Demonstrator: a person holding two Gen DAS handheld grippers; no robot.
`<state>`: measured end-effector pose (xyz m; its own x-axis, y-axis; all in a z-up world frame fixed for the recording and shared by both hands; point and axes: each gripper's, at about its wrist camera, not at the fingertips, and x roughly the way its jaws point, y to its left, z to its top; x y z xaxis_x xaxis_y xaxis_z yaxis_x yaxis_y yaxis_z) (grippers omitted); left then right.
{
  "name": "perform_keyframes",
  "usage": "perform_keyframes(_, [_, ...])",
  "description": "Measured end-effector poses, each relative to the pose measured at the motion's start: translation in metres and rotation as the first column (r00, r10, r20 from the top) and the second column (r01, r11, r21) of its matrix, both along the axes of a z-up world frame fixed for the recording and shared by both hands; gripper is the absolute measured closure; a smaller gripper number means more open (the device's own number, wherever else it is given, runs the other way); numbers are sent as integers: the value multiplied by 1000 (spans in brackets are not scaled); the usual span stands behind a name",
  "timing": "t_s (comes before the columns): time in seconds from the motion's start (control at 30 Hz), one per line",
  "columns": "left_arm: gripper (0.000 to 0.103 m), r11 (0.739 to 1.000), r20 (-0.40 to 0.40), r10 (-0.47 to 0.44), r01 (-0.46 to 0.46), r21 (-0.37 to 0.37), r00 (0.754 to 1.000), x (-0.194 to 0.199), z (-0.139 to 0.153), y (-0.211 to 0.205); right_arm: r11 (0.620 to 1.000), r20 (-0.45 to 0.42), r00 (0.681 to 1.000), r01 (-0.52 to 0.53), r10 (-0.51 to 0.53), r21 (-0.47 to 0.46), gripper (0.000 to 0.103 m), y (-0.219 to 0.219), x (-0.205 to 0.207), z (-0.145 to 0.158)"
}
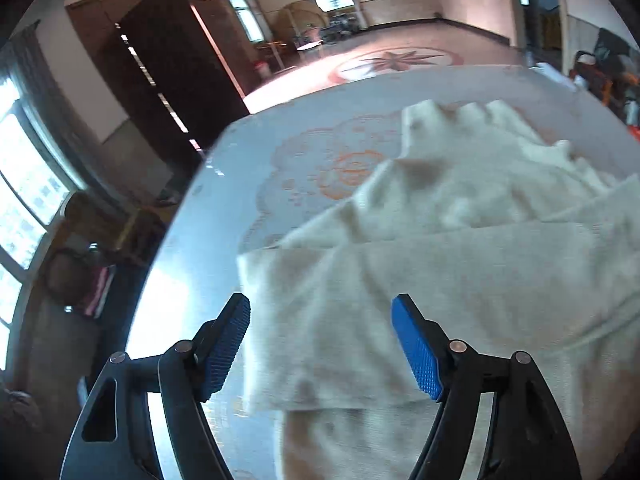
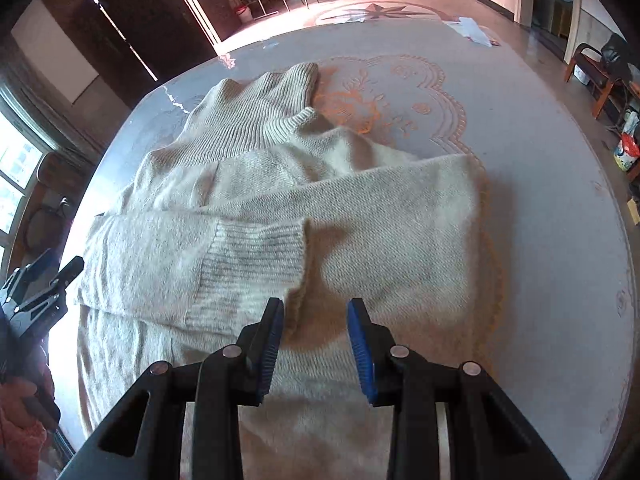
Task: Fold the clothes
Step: 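Lay the sleeve across the sweater body and open the left gripper, then grasp the folded cuff with the right gripper and straighten it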
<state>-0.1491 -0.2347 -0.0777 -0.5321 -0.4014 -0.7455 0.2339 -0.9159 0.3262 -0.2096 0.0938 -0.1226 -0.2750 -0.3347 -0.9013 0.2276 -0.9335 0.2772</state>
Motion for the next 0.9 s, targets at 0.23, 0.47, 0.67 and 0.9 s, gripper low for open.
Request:
perform_keyframes(0.23, [28, 999, 65, 34, -37, 39, 997, 4, -24, -37, 1000, 56, 998, -26, 26, 1, 67, -27, -29, -18])
perform_keyframes(0.47, [28, 998, 54, 29, -32, 54, 998, 11, -30, -34, 997, -70, 995, -70, 72, 37, 96, -36, -29, 9])
perform_keyframes(0.67, [28, 998, 42, 20, -23, 66, 999, 13, -26, -34, 990, -195, 980, -6, 34, 143, 99, -13, -41, 41])
perform_keyframes(0.9, [28, 996, 77, -8, 1, 91, 997, 6, -38, -13, 982, -139, 988, -37, 64, 185, 92, -3, -33, 14])
